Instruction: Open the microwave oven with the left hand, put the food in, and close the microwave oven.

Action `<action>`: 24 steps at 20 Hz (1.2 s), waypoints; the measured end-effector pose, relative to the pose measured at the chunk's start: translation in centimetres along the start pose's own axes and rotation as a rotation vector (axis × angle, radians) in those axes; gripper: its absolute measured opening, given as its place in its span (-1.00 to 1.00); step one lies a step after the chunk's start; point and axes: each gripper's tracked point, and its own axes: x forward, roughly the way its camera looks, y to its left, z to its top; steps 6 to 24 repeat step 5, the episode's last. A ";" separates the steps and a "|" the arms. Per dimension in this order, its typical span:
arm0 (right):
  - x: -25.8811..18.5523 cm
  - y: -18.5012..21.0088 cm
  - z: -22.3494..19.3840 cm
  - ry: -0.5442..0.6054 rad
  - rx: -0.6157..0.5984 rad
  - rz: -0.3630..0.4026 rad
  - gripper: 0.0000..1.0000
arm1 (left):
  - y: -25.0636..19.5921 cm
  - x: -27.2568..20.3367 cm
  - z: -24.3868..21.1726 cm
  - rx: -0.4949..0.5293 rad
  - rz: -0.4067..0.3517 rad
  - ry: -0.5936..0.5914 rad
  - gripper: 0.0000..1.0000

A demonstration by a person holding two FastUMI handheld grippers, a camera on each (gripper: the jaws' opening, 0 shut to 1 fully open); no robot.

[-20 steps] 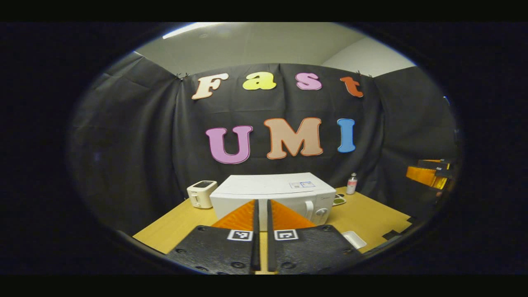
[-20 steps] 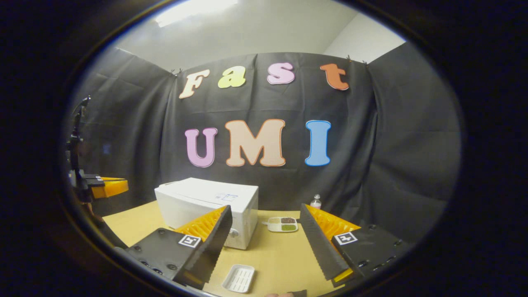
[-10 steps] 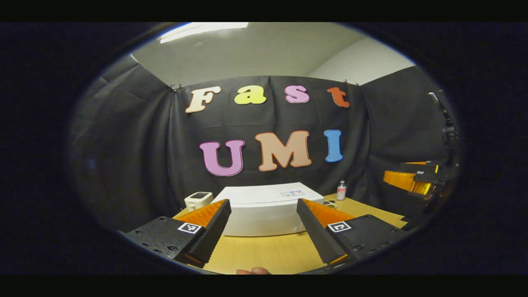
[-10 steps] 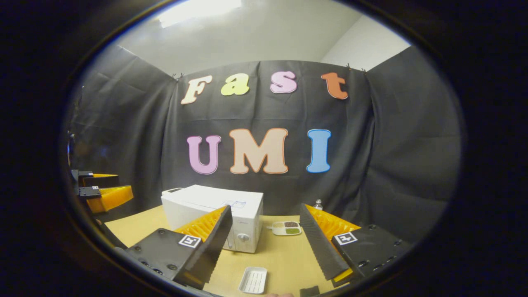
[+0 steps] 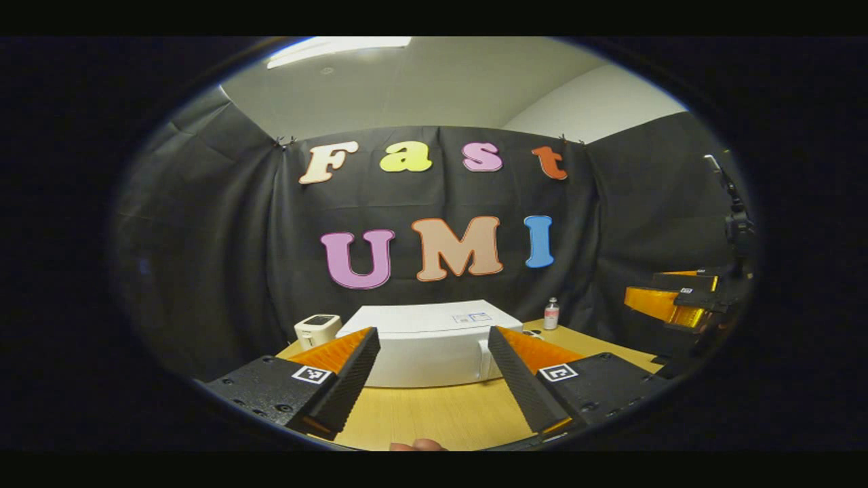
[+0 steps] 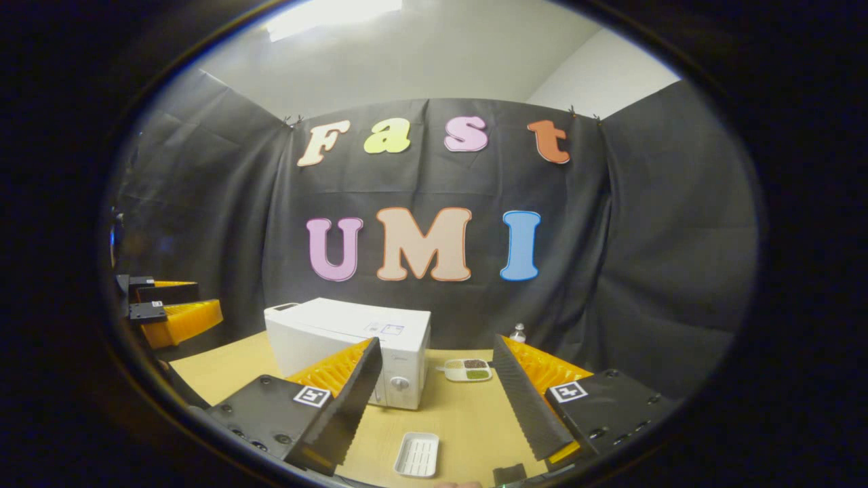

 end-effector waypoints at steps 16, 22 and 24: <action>0.4 -0.3 0.1 -0.008 -0.003 -0.011 0.87 | 0.1 0.1 -0.3 0.005 -0.005 0.002 0.90; 0.4 -0.3 0.1 -0.008 -0.003 -0.011 0.87 | 0.1 0.1 -0.3 0.005 -0.005 0.002 0.90; 0.4 -0.3 0.1 -0.008 -0.003 -0.011 0.87 | 0.1 0.1 -0.3 0.005 -0.005 0.002 0.90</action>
